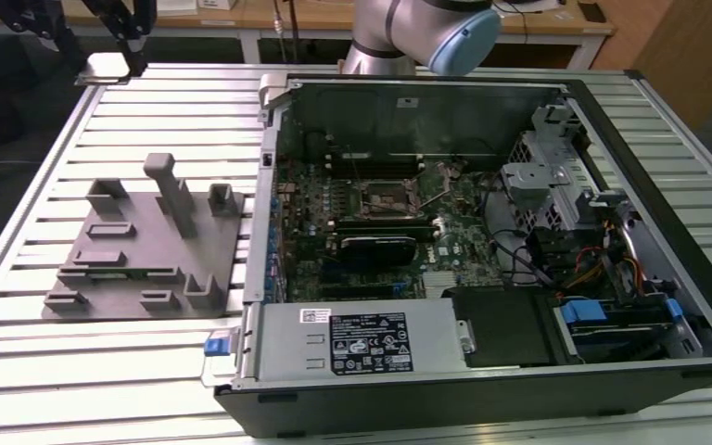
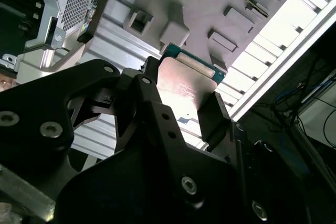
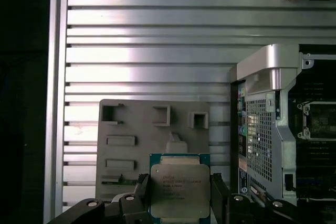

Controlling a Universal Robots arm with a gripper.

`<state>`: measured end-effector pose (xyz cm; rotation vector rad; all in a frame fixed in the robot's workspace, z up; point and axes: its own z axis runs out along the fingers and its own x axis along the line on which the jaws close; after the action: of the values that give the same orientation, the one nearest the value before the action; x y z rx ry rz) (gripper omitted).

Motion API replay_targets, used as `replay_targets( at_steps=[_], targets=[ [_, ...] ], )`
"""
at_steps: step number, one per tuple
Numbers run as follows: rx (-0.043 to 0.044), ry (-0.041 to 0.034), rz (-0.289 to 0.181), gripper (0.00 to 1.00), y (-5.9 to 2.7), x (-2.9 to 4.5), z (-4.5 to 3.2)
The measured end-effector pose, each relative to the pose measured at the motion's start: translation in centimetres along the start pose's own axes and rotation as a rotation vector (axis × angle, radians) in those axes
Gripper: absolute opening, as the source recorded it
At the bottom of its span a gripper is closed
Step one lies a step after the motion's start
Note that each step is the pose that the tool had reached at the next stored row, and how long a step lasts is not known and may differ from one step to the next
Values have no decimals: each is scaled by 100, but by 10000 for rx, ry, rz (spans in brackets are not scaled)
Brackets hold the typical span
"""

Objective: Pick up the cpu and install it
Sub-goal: 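Pick up the cpu and move it towards the insertion slot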

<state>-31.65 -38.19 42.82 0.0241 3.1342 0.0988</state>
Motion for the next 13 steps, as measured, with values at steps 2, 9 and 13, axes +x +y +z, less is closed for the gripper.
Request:
replay_targets(
  at_steps=[2,9,13],
  targets=[
    [0,0,0,54,4,-19,0],
    [0,0,0,54,19,-82,2],
    [0,0,0,54,27,-117,2]
  ],
)
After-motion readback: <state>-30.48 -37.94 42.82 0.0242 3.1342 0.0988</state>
